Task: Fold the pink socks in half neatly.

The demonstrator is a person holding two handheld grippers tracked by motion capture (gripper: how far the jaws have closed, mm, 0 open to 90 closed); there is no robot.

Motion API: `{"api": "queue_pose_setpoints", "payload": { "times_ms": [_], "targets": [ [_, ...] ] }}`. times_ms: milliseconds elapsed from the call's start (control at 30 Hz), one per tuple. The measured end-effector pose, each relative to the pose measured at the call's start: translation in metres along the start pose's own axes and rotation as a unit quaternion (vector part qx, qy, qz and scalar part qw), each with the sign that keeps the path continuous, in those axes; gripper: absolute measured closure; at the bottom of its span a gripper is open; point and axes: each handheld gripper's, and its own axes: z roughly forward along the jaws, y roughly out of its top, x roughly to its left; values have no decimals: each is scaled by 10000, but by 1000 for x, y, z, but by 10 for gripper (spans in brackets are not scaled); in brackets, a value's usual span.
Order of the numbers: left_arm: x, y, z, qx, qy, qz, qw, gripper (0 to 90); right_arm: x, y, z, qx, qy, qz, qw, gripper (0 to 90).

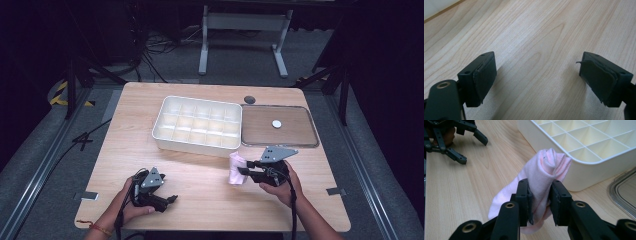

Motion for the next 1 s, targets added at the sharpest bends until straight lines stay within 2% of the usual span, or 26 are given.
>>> {"api": "queue_pose_setpoints", "payload": {
  "times_ms": [367,900,1000],
  "targets": [
    [2,1,1,6,-32,38,10000,142,-3,7,-12,-180,-205,-118,9996,711],
    [2,1,1,4,-46,33,10000,142,-10,9,-24,-367,-405,-29,9985,711],
    [2,1,2,2,-57,25,10000,141,-10,10,-25,-382,-436,-84,9983,711]
  ]
}}
